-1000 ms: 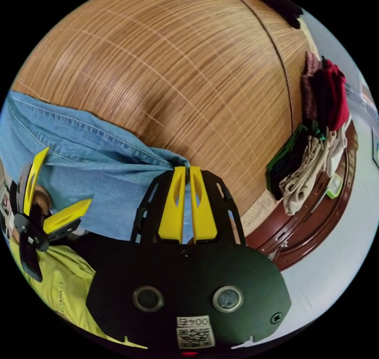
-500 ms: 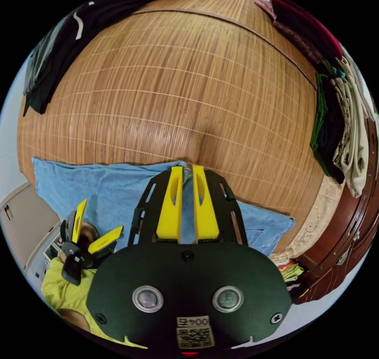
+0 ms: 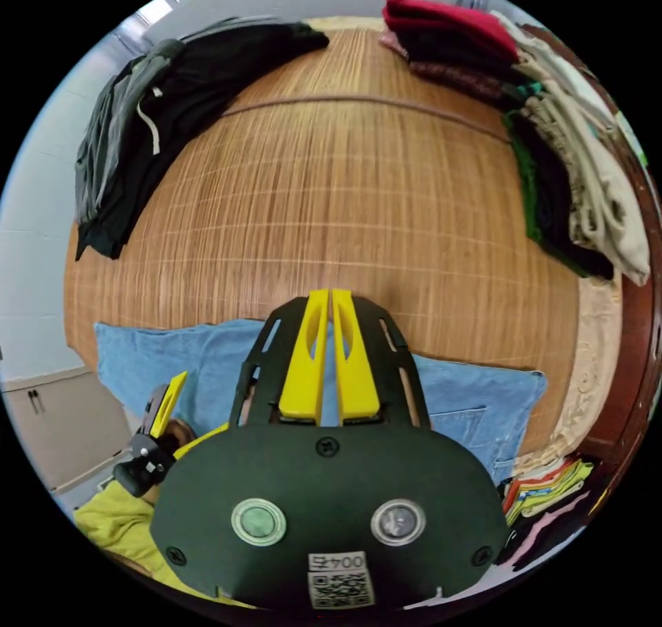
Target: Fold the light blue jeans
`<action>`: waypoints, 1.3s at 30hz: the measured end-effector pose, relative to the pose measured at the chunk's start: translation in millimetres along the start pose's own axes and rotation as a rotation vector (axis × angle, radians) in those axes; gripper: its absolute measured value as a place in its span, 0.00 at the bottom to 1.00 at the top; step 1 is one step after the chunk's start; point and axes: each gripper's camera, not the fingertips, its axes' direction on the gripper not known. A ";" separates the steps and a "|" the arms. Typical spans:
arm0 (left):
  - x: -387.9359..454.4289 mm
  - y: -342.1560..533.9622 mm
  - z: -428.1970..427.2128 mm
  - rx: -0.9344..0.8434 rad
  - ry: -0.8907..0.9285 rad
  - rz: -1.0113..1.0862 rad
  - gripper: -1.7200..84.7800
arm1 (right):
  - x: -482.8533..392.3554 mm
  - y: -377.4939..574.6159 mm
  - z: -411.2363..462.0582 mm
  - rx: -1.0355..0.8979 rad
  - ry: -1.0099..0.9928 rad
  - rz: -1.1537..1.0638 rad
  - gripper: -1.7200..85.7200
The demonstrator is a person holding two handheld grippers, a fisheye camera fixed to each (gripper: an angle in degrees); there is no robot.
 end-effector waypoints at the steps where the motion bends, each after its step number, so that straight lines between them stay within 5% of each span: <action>1: -0.9 -2.1 2.9 -0.002 0.004 -0.003 0.25 | -1.1 11.0 -5.7 0.051 0.015 -0.019 0.02; 11: -6.8 -18.3 32.8 -0.017 0.041 -0.028 0.25 | -32.5 64.4 107.9 -0.211 0.090 -0.179 0.01; 22: -6.0 -37.3 82.9 -0.065 0.083 -0.039 0.24 | -10.3 190.1 66.5 0.036 -0.300 -0.238 0.02; 27: -21.4 -23.7 59.8 -0.059 0.167 -0.060 0.20 | -30.4 279.5 97.1 -0.036 -0.180 -0.411 0.05; 32: 11.7 38.2 32.1 -0.099 0.203 0.146 0.19 | -55.3 329.2 122.3 -0.045 -0.072 -0.608 0.12; 39: 65.1 81.5 79.6 -0.232 0.033 0.292 0.19 | -78.4 333.2 147.3 -0.031 0.210 -0.679 0.04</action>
